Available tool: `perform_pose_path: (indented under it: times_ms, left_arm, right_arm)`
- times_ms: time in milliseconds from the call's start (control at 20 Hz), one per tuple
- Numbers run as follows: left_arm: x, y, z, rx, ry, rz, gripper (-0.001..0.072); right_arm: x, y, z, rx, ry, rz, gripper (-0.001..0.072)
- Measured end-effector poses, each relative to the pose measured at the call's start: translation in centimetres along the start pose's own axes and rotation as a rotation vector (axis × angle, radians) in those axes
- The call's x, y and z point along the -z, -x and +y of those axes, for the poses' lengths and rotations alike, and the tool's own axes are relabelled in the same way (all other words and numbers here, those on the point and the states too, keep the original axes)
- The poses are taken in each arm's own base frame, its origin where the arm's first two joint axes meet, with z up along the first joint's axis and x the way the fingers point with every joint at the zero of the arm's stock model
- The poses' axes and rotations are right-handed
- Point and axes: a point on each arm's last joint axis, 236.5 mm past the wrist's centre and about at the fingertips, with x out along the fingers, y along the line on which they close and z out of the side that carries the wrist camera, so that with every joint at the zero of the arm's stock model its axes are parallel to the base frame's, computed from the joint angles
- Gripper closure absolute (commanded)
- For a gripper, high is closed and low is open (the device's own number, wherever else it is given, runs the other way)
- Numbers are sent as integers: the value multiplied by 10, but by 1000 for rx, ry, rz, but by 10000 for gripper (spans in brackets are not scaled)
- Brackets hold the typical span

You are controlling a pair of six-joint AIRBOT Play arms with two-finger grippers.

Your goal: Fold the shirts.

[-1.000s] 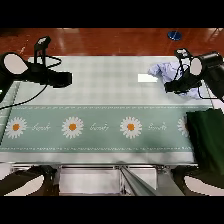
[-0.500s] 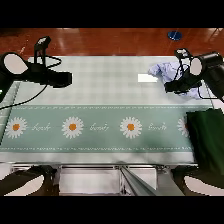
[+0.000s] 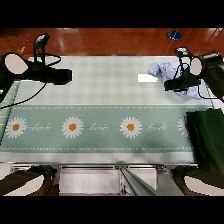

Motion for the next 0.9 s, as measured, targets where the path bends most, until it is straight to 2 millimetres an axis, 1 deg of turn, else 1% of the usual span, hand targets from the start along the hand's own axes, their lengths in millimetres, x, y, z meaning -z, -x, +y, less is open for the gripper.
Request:
perform_pose_path:
  times_ms: [50, 100, 150, 200, 250, 300, 350, 450, 500, 600, 650, 750, 800, 850, 900]
  left_arm:
    - [-11, 0, 0, -1, 0, -48, 686]
    - [-24, 1, 0, 2, 4, -103, 686]
    - [-36, 2, -2, 11, 14, -153, 686]
    - [-46, 4, -4, 21, 24, -194, 678]
    - [-54, 5, -5, 27, 31, -231, 571]
    - [-64, 7, -6, 33, 39, -270, 297]
    - [-72, 9, -5, 36, 47, -308, 199]
    - [-86, 9, -1, 32, 59, -365, 200]
    - [-89, 9, 1, 29, 63, -378, 201]
    - [-92, 6, 5, 24, 70, -390, 201]
    - [-92, 5, 7, 22, 72, -387, 201]
    - [-87, 2, 7, 22, 73, -365, 201]
    - [-83, 0, 7, 22, 73, -344, 201]
    - [-76, -2, 7, 23, 73, -312, 202]
    - [-65, -4, 7, 23, 64, -265, 202]
  right_arm:
    - [-11, 0, 0, -1, 2, -46, 687]
    - [-22, 1, -2, 8, 10, -95, 540]
    - [-36, 3, -8, 32, 22, -154, 340]
    - [-50, 5, -15, 61, 24, -212, 323]
    - [-66, 7, -26, 95, 15, -278, 323]
    - [-80, 9, -39, 131, -6, -339, 323]
    - [-91, 8, -53, 158, -36, -386, 323]
    - [-105, -3, -80, 185, -119, -442, 323]
    - [-106, -14, -92, 191, -157, -443, 323]
    - [-98, -46, -112, 190, -228, -405, 324]
    - [-90, -65, -118, 180, -263, -368, 331]
    - [-73, -98, -122, 148, -320, -293, 349]
    - [-63, -114, -121, 127, -345, -252, 432]
    - [-53, -127, -118, 106, -364, -208, 538]
    - [-46, -136, -115, 86, -370, -174, 691]
